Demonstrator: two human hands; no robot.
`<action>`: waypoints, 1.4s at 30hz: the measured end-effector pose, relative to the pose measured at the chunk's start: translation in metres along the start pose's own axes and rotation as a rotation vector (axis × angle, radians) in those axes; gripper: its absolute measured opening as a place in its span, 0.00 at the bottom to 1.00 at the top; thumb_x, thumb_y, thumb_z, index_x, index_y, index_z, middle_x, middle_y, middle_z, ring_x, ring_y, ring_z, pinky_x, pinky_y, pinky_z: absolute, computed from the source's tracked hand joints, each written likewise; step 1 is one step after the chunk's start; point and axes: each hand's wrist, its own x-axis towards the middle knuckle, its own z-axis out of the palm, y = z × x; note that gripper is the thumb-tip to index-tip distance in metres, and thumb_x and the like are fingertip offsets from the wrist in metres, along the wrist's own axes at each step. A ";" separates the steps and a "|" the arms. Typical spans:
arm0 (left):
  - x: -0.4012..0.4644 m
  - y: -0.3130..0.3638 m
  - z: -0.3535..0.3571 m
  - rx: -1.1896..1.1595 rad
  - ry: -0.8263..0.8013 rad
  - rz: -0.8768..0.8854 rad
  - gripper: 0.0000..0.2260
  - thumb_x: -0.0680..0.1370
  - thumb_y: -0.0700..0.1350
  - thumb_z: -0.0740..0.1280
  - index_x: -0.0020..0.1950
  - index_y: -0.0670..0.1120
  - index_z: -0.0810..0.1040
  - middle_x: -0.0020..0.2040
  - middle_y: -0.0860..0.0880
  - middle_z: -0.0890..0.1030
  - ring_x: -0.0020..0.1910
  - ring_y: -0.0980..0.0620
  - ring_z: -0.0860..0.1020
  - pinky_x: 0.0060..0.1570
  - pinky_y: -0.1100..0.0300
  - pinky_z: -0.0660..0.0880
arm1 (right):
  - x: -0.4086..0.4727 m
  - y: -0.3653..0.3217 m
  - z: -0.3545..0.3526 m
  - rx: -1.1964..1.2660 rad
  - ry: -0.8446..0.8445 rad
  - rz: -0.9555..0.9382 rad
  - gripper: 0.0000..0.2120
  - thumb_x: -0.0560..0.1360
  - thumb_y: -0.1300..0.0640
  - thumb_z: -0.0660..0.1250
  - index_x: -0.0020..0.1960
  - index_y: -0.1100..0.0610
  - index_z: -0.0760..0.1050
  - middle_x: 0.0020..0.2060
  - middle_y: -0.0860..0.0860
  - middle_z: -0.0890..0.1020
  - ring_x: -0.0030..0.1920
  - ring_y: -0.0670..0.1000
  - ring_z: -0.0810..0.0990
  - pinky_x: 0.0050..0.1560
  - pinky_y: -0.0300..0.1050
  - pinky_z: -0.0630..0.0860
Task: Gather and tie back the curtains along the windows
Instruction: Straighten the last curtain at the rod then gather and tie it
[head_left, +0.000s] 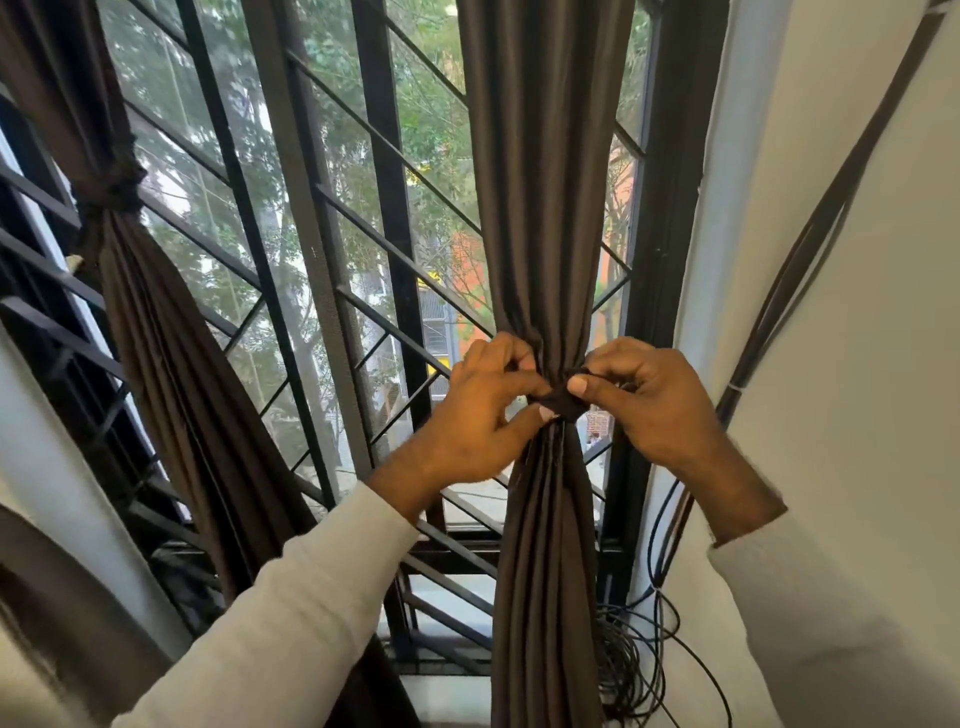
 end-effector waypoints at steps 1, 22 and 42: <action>0.004 -0.004 -0.003 -0.103 -0.063 -0.024 0.07 0.79 0.49 0.72 0.51 0.46 0.86 0.55 0.51 0.73 0.57 0.45 0.72 0.60 0.43 0.71 | 0.002 0.000 0.001 0.033 -0.010 0.026 0.06 0.77 0.56 0.75 0.47 0.59 0.88 0.39 0.52 0.85 0.41 0.48 0.83 0.46 0.39 0.79; 0.000 0.014 -0.018 0.314 0.076 0.192 0.06 0.82 0.46 0.68 0.57 0.48 0.80 0.50 0.50 0.83 0.48 0.46 0.79 0.51 0.48 0.72 | 0.016 -0.018 -0.003 0.275 -0.075 0.503 0.15 0.81 0.54 0.72 0.46 0.67 0.85 0.32 0.54 0.82 0.32 0.44 0.78 0.36 0.38 0.74; -0.029 0.010 -0.031 0.294 0.131 0.373 0.01 0.78 0.41 0.76 0.49 0.45 0.87 0.47 0.46 0.78 0.47 0.42 0.74 0.45 0.48 0.72 | 0.009 -0.038 0.004 -0.119 0.046 0.228 0.08 0.78 0.60 0.74 0.41 0.53 0.86 0.40 0.51 0.84 0.38 0.47 0.82 0.40 0.30 0.76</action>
